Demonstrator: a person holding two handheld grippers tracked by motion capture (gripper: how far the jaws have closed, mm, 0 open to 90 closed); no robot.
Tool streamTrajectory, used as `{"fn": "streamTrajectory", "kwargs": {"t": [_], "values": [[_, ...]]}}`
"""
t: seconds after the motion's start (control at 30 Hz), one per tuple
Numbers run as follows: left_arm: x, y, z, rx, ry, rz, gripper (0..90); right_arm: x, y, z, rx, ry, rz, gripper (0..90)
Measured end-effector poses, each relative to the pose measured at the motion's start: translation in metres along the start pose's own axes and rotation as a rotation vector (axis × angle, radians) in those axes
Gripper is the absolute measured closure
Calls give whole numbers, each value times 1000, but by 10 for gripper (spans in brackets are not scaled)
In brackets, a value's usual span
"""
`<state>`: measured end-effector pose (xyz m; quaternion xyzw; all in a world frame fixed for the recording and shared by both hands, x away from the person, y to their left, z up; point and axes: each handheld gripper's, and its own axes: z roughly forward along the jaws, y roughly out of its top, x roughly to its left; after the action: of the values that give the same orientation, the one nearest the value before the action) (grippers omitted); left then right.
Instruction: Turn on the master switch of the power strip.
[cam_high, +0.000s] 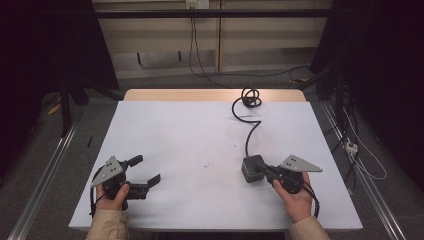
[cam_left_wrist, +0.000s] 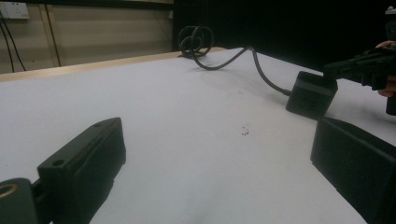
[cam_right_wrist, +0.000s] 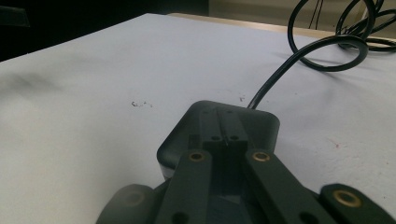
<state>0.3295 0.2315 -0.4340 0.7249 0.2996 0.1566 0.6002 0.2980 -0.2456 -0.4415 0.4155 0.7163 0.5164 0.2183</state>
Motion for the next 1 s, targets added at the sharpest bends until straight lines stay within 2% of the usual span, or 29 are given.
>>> {"fn": "streamTrajectory", "kwargs": {"t": [1.0], "values": [[0,-1,1,0,0,-2,29,0,-1,0,-2,-3,1,900]]}}
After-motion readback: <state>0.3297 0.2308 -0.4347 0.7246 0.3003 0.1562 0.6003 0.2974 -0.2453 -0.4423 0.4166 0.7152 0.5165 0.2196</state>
